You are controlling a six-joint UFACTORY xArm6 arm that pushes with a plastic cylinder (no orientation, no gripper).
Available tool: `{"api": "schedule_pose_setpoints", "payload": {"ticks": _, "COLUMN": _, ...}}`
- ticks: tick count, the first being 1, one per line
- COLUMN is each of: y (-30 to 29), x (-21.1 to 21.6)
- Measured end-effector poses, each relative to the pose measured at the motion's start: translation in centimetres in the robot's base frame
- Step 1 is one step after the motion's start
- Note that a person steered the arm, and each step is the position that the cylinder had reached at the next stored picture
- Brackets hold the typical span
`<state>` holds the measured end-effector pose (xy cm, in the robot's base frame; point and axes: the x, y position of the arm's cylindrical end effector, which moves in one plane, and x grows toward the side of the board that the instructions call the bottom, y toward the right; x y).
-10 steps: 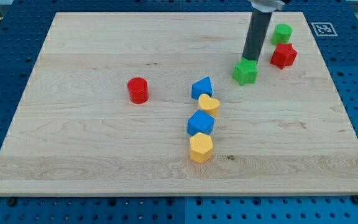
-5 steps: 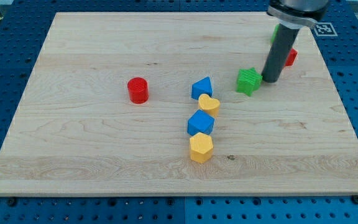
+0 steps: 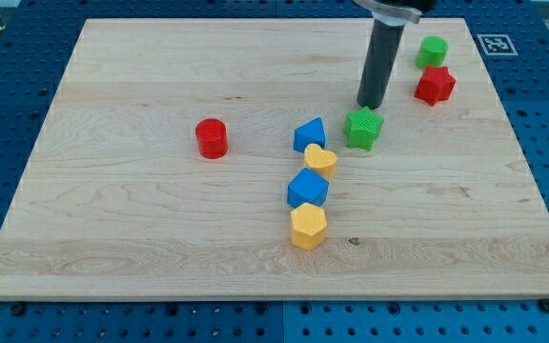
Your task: Push the green star to the right of the triangle
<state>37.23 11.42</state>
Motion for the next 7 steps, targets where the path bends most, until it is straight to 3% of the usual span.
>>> {"api": "schedule_pose_setpoints", "payload": {"ticks": 3, "y": -1.6, "x": 2.9}}
{"api": "schedule_pose_setpoints", "payload": {"ticks": 7, "y": 0.1, "x": 3.4}}
